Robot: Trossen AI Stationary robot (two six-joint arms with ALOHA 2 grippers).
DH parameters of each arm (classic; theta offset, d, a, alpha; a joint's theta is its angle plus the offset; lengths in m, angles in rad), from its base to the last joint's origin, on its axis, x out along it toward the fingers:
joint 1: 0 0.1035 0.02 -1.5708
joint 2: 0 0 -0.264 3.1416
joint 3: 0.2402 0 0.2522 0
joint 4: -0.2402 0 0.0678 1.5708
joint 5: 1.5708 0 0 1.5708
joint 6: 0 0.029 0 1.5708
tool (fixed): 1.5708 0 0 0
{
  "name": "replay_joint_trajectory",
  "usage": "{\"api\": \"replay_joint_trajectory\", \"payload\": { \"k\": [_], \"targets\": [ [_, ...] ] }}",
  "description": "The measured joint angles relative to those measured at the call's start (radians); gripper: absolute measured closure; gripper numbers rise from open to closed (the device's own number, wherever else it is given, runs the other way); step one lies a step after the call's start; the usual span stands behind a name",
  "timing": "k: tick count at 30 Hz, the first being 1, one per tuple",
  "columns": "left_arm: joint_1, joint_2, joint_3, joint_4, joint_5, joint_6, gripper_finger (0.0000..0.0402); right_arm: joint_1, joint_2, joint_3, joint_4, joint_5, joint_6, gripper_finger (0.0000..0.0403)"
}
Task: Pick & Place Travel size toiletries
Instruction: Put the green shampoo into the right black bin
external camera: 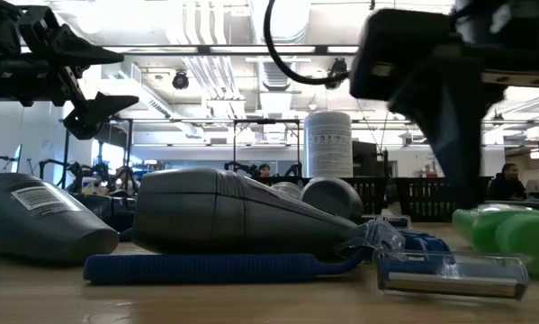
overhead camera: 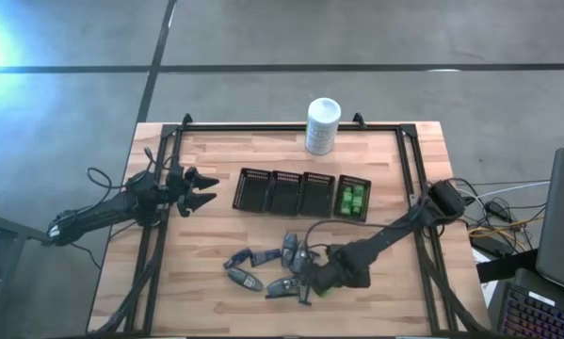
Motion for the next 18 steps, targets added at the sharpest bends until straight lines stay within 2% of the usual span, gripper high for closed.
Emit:
{"api": "replay_joint_trajectory", "payload": {
  "k": [10, 18],
  "targets": [
    [0.000, 0.000, 0.000, 0.000, 0.000, 0.000, 0.0060, 0.019, 0.001, -0.016, 0.016, 0.067, -0.004, 0.0053],
    [0.000, 0.000, 0.000, 0.000, 0.000, 0.000, 0.0060, 0.021, -0.002, -0.093, 0.016, 0.066, -0.049, 0.0078]
  ]
}}
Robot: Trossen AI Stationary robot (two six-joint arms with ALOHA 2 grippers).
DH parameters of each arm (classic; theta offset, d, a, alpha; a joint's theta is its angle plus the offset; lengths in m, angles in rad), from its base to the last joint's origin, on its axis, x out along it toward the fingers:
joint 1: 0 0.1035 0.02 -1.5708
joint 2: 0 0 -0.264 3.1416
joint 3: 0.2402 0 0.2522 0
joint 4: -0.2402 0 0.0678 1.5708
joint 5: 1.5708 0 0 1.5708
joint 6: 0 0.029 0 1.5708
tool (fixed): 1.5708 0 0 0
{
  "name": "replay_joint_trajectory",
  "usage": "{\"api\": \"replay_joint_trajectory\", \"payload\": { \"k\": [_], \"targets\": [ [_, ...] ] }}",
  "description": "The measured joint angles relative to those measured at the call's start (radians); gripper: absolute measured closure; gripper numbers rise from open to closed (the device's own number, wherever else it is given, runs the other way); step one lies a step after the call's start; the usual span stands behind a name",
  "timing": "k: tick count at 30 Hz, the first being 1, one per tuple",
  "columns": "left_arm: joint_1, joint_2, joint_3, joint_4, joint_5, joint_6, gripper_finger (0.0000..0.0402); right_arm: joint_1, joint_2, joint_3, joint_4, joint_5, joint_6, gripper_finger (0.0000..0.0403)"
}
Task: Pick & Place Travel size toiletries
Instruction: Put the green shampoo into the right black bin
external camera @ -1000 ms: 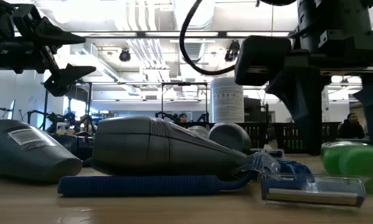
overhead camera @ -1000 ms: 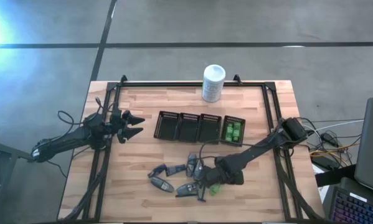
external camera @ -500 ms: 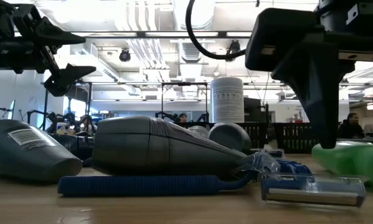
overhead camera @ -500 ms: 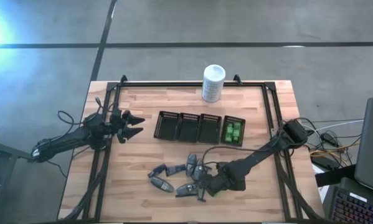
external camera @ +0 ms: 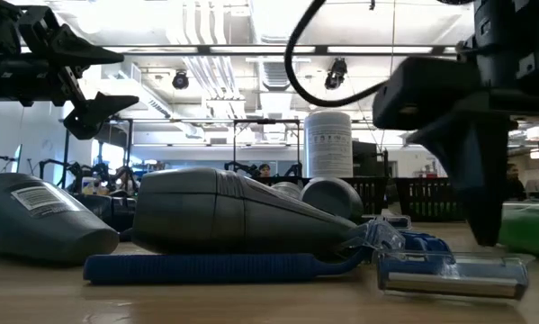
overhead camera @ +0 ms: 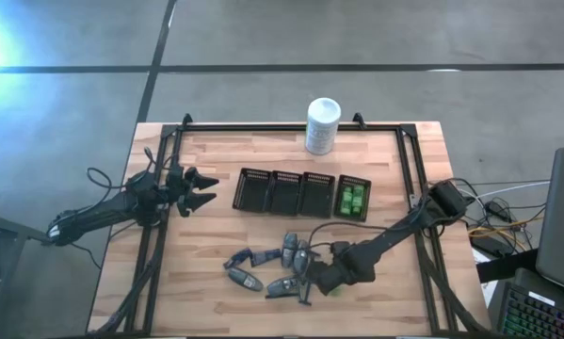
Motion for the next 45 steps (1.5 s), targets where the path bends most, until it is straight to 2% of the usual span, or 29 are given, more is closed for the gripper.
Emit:
{"api": "replay_joint_trajectory", "payload": {
  "k": [11, 18, 24, 27, 32, 38, 42, 45],
  "targets": [
    [0.000, 0.000, 0.000, 0.000, 0.000, 0.000, 0.0060, 0.007, -0.002, -0.025, -0.019, -0.015, -0.119, 0.0130],
    [0.000, 0.000, 0.000, 0.000, 0.000, 0.000, 0.0060, 0.014, -0.033, -0.044, 0.002, -0.005, -0.175, 0.0223],
    [0.000, 0.000, 0.000, 0.000, 0.000, 0.000, 0.0060, 0.006, -0.129, -0.062, -0.014, 0.136, -0.132, 0.0288],
    [0.000, 0.000, 0.000, 0.000, 0.000, 0.000, 0.0060, -0.003, -0.207, -0.085, -0.038, 0.206, -0.112, 0.0293],
    [0.000, 0.000, 0.000, 0.000, 0.000, 0.000, 0.0060, -0.063, -0.382, -0.133, -0.131, 0.331, -0.095, 0.0274],
    [0.000, 0.000, 0.000, 0.000, 0.000, 0.000, 0.0060, -0.252, -0.568, -0.270, -0.157, 0.356, -0.200, 0.0270],
    [0.000, 0.000, 0.000, 0.000, 0.000, 0.000, 0.0060, -0.400, -0.653, -0.349, -0.092, 0.355, -0.334, 0.0272],
    [0.000, 0.000, 0.000, 0.000, 0.000, 0.000, 0.0060, -0.438, -0.700, -0.363, -0.022, 0.353, -0.409, 0.0269]
  ]
}}
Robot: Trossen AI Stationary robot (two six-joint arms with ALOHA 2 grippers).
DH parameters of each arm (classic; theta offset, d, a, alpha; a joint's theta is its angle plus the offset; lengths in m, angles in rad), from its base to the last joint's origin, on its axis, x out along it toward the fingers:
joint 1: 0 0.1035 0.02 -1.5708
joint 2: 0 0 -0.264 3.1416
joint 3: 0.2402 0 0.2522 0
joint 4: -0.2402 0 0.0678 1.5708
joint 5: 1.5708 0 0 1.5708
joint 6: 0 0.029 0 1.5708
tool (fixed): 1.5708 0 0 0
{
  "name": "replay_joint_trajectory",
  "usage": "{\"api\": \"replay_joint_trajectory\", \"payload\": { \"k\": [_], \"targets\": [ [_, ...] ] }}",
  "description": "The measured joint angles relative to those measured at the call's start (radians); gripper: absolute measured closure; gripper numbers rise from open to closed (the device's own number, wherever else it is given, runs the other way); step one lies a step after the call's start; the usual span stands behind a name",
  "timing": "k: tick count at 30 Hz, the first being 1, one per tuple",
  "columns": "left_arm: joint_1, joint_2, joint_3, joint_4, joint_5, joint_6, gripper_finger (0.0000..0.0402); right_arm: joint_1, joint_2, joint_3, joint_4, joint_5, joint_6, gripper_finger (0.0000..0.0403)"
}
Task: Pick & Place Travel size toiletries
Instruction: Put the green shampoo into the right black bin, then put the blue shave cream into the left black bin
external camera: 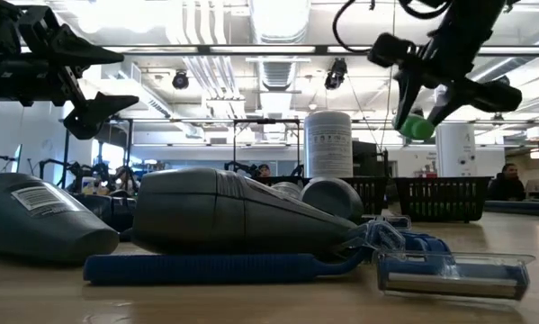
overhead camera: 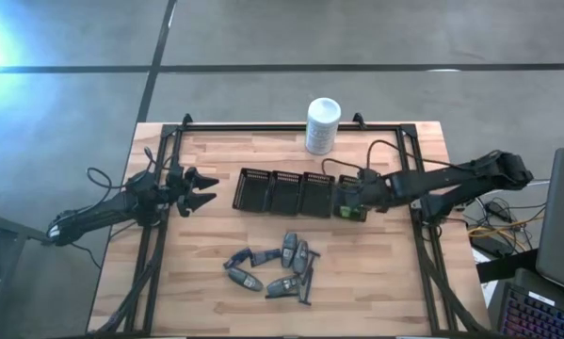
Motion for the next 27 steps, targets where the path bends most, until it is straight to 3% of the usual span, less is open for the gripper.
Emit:
{"api": "replay_joint_trajectory", "payload": {
  "k": [9, 15, 23, 27],
  "targets": [
    [0.000, 0.000, 0.000, 0.000, 0.000, 0.000, 0.0060, -0.066, 0.004, -0.053, -0.054, -0.032, -0.061, 0.0276],
    [0.000, 0.000, 0.000, 0.002, -0.006, -0.002, 0.0060, -0.160, 0.056, -0.106, -0.022, -0.067, -0.088, 0.0232],
    [0.000, 0.000, 0.000, 0.063, -0.031, -0.420, 0.0060, -0.166, 0.059, -0.105, -0.013, -0.048, -0.112, 0.0157],
    [0.000, 0.002, 0.000, 0.064, -0.034, -0.493, 0.0060, -0.155, 0.050, -0.099, 0.003, -0.048, -0.117, 0.0129]
  ]
}}
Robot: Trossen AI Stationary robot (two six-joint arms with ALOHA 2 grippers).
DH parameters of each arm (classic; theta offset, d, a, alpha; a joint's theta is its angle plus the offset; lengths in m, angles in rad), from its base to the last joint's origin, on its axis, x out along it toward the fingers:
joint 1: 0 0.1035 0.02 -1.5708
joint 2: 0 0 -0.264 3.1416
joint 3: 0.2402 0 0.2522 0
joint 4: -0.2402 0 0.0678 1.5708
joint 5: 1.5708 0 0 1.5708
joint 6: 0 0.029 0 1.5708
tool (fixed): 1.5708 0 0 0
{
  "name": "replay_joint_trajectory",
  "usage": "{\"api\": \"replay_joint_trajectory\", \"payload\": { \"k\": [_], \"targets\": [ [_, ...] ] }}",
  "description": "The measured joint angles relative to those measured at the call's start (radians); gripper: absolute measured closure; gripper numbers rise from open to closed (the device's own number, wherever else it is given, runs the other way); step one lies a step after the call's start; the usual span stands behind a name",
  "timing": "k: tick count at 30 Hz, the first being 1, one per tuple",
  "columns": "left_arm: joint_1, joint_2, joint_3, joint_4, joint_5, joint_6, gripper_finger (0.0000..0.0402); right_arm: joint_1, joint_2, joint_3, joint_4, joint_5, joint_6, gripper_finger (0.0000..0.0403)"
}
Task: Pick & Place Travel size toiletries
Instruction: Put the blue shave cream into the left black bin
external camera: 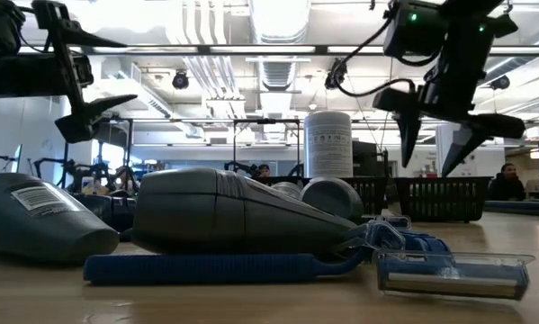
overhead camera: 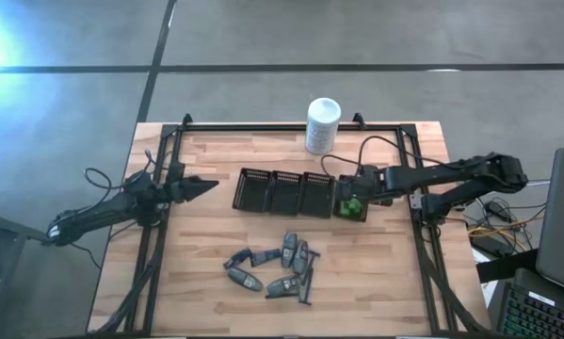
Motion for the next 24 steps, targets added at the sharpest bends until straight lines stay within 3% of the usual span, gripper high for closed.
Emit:
{"api": "replay_joint_trajectory", "payload": {
  "k": [9, 12, 17, 20, 24],
  "targets": [
    [0.000, 0.003, 0.000, 0.032, -0.261, -0.041, 0.0060, 0.100, -0.011, 0.114, -0.005, 0.053, -0.045, 0.0082],
    [0.000, 0.014, 0.010, 0.045, -0.291, -0.039, 0.0060, 0.130, -0.011, 0.147, -0.003, 0.058, -0.048, 0.0071],
    [-0.001, 0.111, 0.159, -0.292, -0.173, 0.064, 0.0067, 0.161, -0.011, 0.184, -0.007, 0.080, -0.071, 0.0054],
    [-0.002, 0.236, 0.272, -0.522, -0.092, 0.175, 0.0071, 0.161, -0.011, 0.188, -0.012, 0.080, -0.087, 0.0047],
    [-0.024, 0.422, 0.423, -0.711, 0.036, 0.316, 0.0071, 0.161, -0.011, 0.175, -0.015, 0.078, -0.086, 0.0044]
  ]
}}
